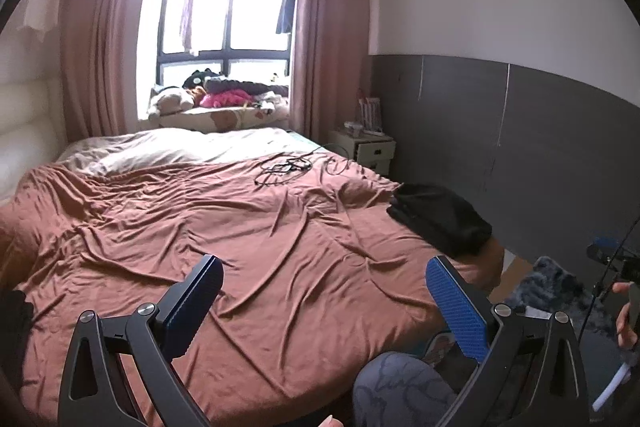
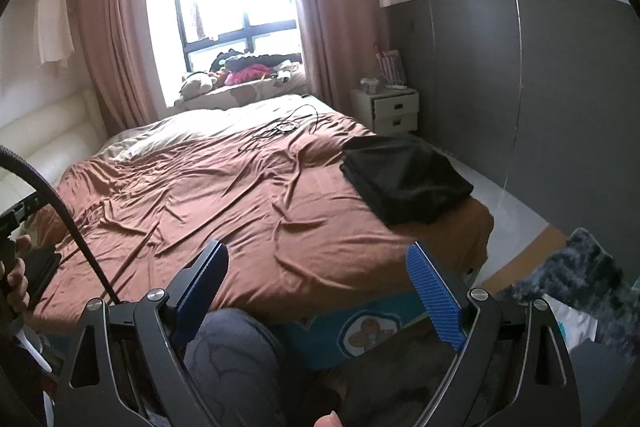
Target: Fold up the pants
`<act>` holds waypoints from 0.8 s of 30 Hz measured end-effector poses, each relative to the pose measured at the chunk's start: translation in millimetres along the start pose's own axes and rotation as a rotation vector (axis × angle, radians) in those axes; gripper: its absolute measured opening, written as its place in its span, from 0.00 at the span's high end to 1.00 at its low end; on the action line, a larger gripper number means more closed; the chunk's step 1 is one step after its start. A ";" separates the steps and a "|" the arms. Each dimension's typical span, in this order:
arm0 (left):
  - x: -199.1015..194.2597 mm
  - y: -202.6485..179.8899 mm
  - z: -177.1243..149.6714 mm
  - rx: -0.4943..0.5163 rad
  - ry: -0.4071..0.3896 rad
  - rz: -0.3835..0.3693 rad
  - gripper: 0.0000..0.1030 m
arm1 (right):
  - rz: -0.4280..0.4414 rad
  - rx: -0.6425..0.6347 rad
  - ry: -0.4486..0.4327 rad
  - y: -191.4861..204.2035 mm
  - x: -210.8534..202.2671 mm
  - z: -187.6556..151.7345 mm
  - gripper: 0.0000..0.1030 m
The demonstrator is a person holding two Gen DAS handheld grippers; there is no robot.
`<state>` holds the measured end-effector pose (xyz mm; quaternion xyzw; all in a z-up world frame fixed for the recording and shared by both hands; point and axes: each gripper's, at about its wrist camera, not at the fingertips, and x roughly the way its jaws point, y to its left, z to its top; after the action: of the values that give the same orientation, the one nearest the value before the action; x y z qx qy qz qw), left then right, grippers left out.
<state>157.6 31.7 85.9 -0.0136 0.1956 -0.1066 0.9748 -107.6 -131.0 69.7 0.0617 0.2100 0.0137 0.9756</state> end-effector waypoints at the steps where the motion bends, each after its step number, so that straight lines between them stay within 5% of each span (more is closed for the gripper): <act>1: -3.1 -2.4 -3.7 0.001 -0.007 0.000 0.01 | -0.004 0.000 -0.005 0.2 -1.7 -3.2 0.13; 24: -24.6 -53.3 -75.5 0.023 -0.027 0.003 0.01 | 0.002 -0.053 -0.022 29.5 -9.5 -49.5 0.13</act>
<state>95.7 -14.0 29.2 -0.0038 0.1814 -0.1072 0.9775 -136.6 -96.5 32.5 0.0360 0.1988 0.0195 0.9792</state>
